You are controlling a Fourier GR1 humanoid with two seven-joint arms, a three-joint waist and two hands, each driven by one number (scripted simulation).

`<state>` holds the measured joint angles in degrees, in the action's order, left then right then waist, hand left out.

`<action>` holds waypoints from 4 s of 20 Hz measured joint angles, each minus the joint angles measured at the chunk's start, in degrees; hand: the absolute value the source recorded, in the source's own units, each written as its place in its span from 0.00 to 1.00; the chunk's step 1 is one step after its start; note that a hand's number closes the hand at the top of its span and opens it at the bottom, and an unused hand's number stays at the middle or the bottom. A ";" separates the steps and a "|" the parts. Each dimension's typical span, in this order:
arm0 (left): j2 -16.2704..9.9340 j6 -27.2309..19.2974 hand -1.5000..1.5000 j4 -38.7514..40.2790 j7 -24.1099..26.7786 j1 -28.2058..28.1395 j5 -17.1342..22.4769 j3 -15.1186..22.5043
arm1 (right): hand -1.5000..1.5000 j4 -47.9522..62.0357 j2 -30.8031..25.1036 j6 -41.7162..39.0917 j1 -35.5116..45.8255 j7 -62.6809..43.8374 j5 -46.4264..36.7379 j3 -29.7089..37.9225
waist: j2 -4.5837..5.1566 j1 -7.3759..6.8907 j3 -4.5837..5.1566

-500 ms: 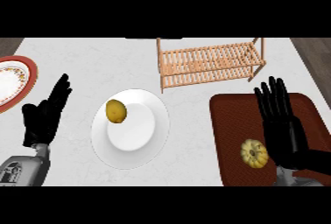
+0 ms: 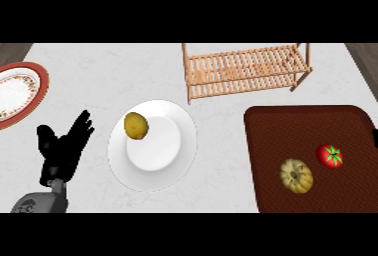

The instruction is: Pick the tomato from the tray and place it in the tiered shelf

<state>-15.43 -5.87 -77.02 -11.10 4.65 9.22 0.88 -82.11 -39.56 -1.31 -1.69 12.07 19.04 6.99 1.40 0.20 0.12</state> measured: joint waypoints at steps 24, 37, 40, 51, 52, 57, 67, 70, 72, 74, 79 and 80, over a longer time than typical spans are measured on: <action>1.38 3.25 0.50 -0.86 -4.12 -3.27 2.43 -0.83 | 0.00 24.41 -20.13 -32.37 11.55 10.20 -12.94 -3.60 | -1.45 -0.58 -0.15; 1.85 4.31 0.50 0.07 -4.29 -2.67 1.45 -2.32 | 0.00 8.06 -10.84 -24.28 12.28 -14.04 -20.90 -7.62 | -1.53 -0.22 -0.16; 2.03 4.40 0.50 -2.48 -5.49 -4.16 1.52 -2.33 | 0.00 4.87 -9.41 -24.06 11.16 -16.55 -23.72 -8.59 | -1.51 -0.24 -0.14; 3.69 4.20 0.50 -2.90 -7.10 -3.12 -0.03 -3.33 | 0.00 3.39 -3.85 -22.78 8.46 -19.72 -35.09 -6.73 | -1.43 -0.24 -0.12; 3.68 4.37 0.50 -3.39 -7.57 -3.20 -0.07 -3.50 | 0.00 3.09 -3.45 -22.97 8.26 -19.76 -36.04 -6.22 | -1.43 -0.24 -0.13; 4.11 5.39 0.50 -0.99 -5.67 -2.54 -0.84 -4.52 | 0.00 1.91 0.29 -22.51 7.42 -20.37 -40.55 -5.60 | -1.45 -0.20 -0.16; 5.00 6.75 0.50 -0.13 -4.17 -2.48 -1.71 -5.72 | 0.00 7.26 6.43 -18.15 8.69 -18.69 -51.11 -5.02 | -1.46 -0.31 -0.19; 5.27 6.57 0.50 0.20 -5.01 -1.67 -2.31 -5.78 | 0.00 10.10 7.24 -17.35 10.42 -17.53 -53.60 -4.37 | -1.44 -0.33 -0.19; 5.41 6.70 0.50 -0.55 -5.09 -2.13 -2.51 -5.83 | 0.00 12.75 8.14 -15.46 11.05 -15.36 -55.57 -4.29 | -1.44 -0.37 -0.18; 5.42 7.04 0.50 -0.53 -5.08 -2.40 -2.64 -6.09 | 0.00 13.73 9.56 -14.16 11.20 -14.36 -56.65 -4.05 | -1.42 -0.35 -0.17; 5.85 7.01 0.50 -1.77 -6.20 -2.70 -3.25 -6.00 | 0.00 20.31 11.73 -10.95 13.67 -10.11 -58.74 -3.17 | -1.39 -0.41 -0.16; 5.82 7.13 0.50 -2.27 -6.72 -2.66 -3.11 -6.22 | 0.00 20.32 11.61 -11.14 13.65 -9.49 -58.85 -2.75 | -1.38 -0.39 -0.17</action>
<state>-9.61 1.26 -79.29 -17.82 1.99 6.12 -5.34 -61.79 -27.95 -12.45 11.96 2.58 -39.81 4.23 0.02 -0.19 -0.04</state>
